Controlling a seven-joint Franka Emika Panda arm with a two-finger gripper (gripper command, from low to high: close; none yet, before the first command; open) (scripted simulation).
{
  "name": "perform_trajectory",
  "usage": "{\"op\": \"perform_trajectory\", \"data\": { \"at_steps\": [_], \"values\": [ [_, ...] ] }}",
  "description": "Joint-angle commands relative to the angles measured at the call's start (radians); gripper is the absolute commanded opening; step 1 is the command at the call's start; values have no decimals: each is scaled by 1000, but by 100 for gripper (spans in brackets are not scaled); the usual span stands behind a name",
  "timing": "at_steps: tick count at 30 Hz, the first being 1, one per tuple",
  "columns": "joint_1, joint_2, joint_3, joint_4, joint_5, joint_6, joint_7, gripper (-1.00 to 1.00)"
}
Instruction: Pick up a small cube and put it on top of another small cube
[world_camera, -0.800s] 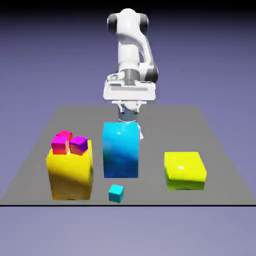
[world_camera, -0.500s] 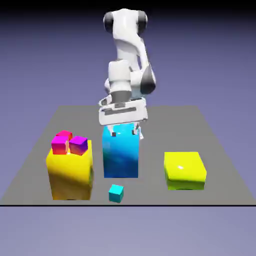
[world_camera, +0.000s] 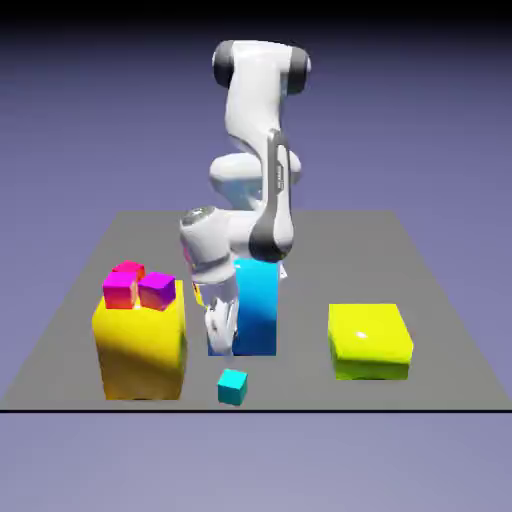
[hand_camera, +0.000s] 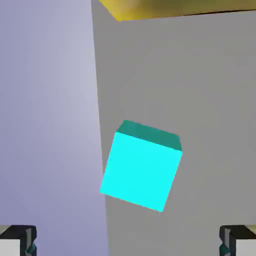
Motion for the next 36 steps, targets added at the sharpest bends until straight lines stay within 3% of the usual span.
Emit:
{"op": "perform_trajectory", "data": {
  "at_steps": [1, 8, 9, 16, 25, 36],
  "values": [
    [13, 35, -18, 18, 30, -17, 42, 0],
    [-63, 216, 111, 91, 223, 63, -99, 0],
    [-63, 216, 111, 91, 223, 63, -99, -100],
    [30, 31, -26, 43, 39, -3, 5, -100],
    [-254, -99, 48, 350, -248, -379, -371, -100],
    [-646, -215, 172, 537, -602, -853, -562, -100]
  ]
}}
